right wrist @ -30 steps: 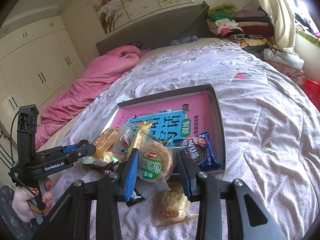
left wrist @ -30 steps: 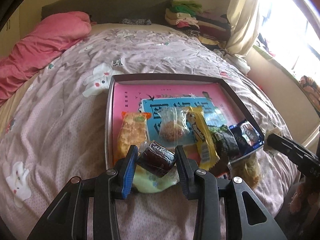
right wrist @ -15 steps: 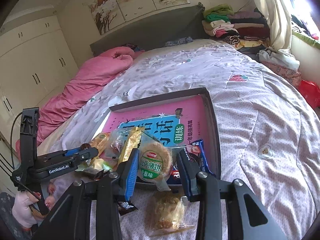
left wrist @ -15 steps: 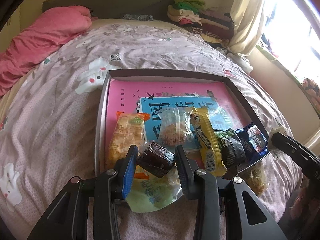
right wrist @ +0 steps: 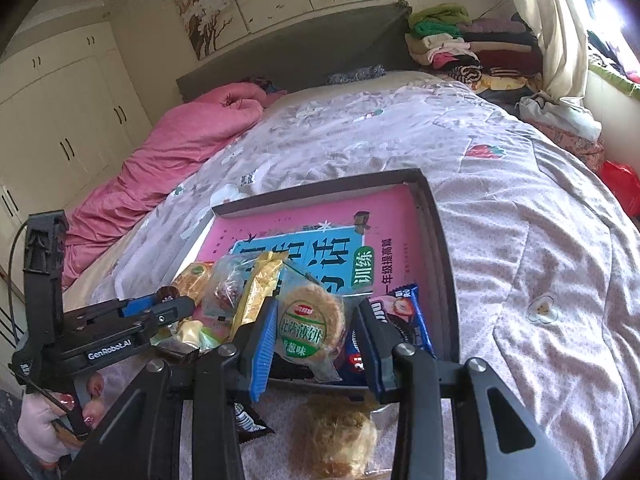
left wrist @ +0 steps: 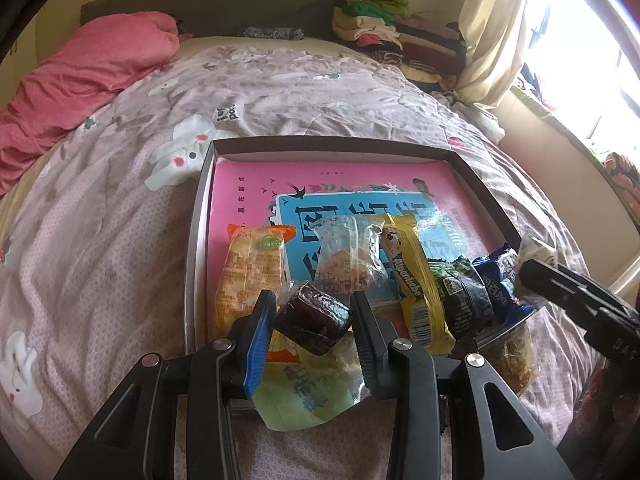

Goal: Organize snacks
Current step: 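Lower the cake pack into the tray with the right tool while the left tool lowers the dark pack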

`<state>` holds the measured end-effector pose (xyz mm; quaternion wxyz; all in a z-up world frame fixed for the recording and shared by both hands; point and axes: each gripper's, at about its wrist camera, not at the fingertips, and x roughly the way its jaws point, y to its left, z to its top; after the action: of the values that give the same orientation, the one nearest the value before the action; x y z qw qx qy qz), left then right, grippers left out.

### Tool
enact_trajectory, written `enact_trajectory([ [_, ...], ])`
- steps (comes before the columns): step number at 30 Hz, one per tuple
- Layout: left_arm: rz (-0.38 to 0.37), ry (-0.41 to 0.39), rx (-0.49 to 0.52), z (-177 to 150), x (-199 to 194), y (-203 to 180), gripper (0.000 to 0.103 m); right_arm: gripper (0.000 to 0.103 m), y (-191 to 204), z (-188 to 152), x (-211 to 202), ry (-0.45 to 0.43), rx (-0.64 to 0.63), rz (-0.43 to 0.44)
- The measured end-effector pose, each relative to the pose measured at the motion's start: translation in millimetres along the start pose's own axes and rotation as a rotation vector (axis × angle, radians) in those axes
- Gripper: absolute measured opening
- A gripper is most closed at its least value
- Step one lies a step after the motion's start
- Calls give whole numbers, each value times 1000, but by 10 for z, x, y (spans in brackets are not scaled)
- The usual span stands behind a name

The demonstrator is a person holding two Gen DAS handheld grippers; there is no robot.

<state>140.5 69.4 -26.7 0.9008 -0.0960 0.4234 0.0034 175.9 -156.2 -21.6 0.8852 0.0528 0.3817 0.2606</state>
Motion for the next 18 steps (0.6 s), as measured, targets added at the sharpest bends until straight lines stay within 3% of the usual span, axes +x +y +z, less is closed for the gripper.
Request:
enact_trajectory([
  [18, 7, 5, 6, 6, 22, 4, 39, 39, 51, -18, 312, 69, -3, -32],
])
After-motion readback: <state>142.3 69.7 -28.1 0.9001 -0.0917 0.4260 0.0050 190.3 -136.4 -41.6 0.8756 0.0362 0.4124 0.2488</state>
